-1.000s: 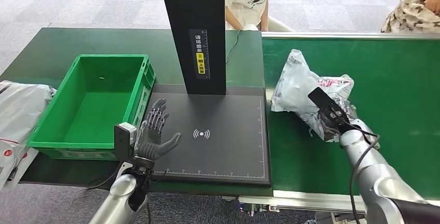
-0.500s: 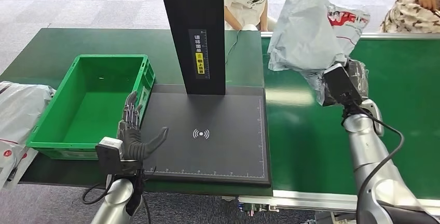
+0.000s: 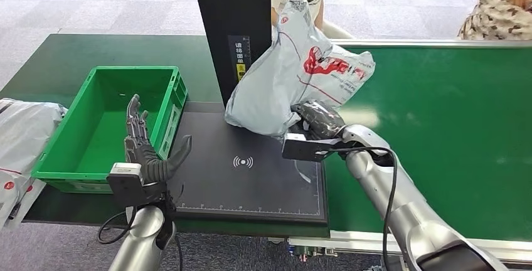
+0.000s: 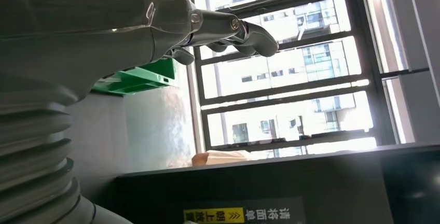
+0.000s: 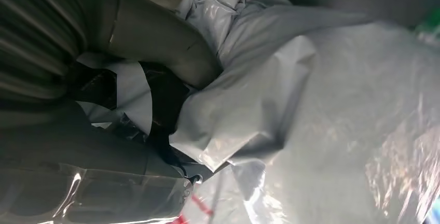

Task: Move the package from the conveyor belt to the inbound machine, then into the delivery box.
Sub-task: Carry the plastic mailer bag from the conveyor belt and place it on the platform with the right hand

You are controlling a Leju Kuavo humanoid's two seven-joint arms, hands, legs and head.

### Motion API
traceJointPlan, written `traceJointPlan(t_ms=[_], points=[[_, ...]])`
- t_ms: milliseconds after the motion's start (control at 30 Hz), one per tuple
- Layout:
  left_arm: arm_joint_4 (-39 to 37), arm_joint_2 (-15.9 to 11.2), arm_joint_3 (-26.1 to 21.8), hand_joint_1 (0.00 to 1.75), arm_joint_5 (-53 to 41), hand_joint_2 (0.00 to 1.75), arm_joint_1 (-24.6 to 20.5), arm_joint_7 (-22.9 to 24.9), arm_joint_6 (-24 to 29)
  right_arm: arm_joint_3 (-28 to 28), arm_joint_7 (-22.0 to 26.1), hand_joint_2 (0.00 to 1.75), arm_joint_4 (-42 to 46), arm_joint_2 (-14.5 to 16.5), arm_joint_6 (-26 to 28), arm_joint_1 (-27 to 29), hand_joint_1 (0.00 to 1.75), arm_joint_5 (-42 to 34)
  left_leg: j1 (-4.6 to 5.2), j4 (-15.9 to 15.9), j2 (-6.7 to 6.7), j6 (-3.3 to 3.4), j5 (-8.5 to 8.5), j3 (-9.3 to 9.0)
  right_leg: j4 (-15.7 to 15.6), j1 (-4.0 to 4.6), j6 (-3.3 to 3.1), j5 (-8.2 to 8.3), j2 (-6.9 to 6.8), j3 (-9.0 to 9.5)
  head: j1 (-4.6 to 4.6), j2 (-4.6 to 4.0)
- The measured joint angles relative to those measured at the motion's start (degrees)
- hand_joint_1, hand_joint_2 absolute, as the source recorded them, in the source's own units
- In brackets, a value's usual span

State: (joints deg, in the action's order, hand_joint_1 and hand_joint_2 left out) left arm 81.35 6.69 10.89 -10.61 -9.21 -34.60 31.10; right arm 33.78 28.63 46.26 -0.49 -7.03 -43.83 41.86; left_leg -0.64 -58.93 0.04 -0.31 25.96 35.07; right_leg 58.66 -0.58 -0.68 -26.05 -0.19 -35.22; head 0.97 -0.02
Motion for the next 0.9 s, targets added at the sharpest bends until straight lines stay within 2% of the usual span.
traceJointPlan(t_ms=[233,367,567,767,900], points=[[0.0,-0.1,0.0,0.00,2.1,1.75,-1.3,0.2,0.0,10.8,1.3,1.75,-2.5,0.8,-10.7,-0.8,1.75,-2.9,0.00,0.0,0.01,0.00,0.00,-0.01,0.0,0.00,0.00,0.00,0.00,0.00,0.01,0.00],[-0.2,-0.2,0.0,0.00,2.9,1.75,-2.1,0.4,0.0,15.3,0.3,1.75,-2.7,0.8,-15.5,-1.8,1.75,-5.2,0.00,0.0,0.03,0.00,0.00,-0.04,0.0,0.00,0.00,0.00,0.02,0.00,0.01,0.00],[-0.7,-0.4,0.0,0.00,3.7,1.75,-2.8,0.5,0.2,19.5,-0.1,1.75,0.2,-0.2,-16.9,-2.6,1.75,-11.1,0.00,0.0,0.06,0.00,0.00,-0.06,0.0,0.00,-0.01,0.01,0.07,0.00,0.00,0.00],[-1.1,-0.7,0.1,0.00,4.1,1.75,-2.9,0.4,0.7,21.3,0.7,1.75,6.9,-2.9,-18.6,-2.6,1.75,-17.4,0.00,0.0,0.06,-0.02,0.02,-0.05,0.0,-0.01,-0.01,0.01,0.08,-0.02,0.01,0.00],[-1.1,-0.7,0.3,0.00,4.2,1.75,-3.1,0.4,0.6,22.6,-1.0,1.75,12.3,-5.1,-20.9,-2.6,1.75,-20.2,0.01,0.0,0.06,-0.02,0.02,-0.05,0.0,-0.01,0.00,0.01,0.08,-0.02,0.00,0.00]])
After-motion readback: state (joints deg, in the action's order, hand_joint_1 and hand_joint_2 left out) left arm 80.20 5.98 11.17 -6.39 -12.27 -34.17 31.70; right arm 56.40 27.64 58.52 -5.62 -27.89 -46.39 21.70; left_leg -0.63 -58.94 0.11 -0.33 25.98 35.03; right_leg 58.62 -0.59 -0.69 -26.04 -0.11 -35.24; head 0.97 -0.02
